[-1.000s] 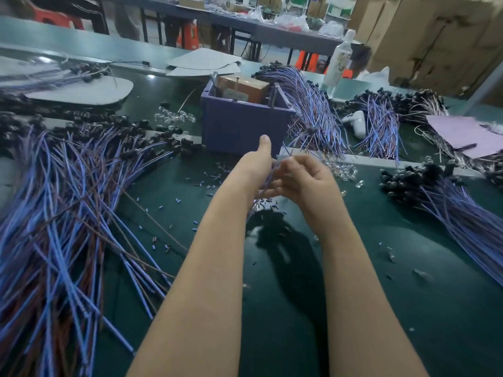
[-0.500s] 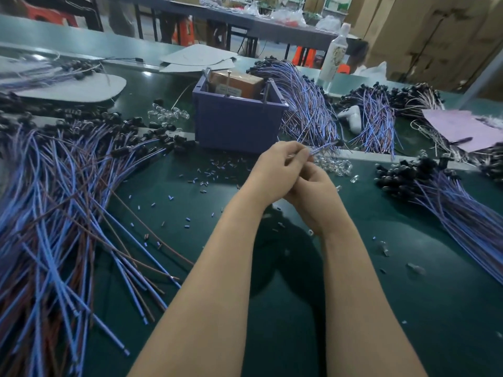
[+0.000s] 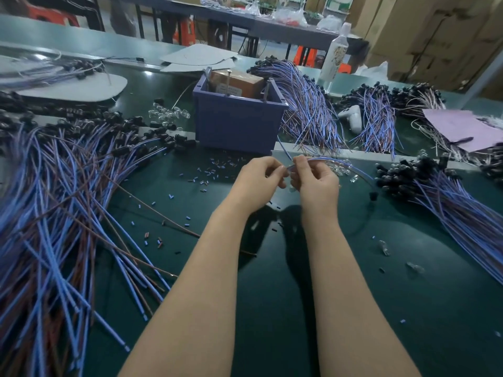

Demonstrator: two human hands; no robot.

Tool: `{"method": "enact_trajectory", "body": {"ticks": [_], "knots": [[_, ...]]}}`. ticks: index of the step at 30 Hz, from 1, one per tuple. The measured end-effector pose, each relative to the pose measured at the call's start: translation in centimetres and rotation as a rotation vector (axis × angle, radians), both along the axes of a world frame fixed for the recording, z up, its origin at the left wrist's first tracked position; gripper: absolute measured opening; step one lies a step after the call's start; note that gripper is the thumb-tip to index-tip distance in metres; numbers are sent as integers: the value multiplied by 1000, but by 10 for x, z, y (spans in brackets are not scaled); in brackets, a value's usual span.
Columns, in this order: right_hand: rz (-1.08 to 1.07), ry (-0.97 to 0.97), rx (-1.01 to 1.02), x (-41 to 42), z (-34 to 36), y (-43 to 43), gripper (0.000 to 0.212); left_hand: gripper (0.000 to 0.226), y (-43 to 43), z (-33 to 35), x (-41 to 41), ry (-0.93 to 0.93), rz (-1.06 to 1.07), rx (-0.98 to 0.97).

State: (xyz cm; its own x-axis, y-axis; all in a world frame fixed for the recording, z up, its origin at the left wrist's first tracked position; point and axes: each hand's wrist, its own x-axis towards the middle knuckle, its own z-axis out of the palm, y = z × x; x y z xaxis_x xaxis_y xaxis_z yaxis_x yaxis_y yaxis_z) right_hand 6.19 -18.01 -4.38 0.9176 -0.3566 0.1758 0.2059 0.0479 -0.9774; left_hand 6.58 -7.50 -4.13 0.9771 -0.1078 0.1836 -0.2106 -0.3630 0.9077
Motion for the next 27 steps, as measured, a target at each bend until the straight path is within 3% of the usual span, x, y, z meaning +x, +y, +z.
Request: {"method": "enact_trajectory", "body": {"ticks": [2,7,14,18,23,27], "knots": [[-66,-31,23,2,-1,-3,25,21,6,-1,1,15,18,9],[-279,-59,394,6,-1,-21,24,21,21,-6,3,45,130,142],[-382,-81,506,8,-2,-28,27,30,27,-5,4,88,288,86],[-298,-54,585,7,-1,-28,25,33,27,-4,4,92,305,41],[67,73,314,3,-3,-4,18,31,13,-1,4,22,181,-65],[128,62,121,0,-3,4,22,32,12,-5,6,10,163,-115]]}}
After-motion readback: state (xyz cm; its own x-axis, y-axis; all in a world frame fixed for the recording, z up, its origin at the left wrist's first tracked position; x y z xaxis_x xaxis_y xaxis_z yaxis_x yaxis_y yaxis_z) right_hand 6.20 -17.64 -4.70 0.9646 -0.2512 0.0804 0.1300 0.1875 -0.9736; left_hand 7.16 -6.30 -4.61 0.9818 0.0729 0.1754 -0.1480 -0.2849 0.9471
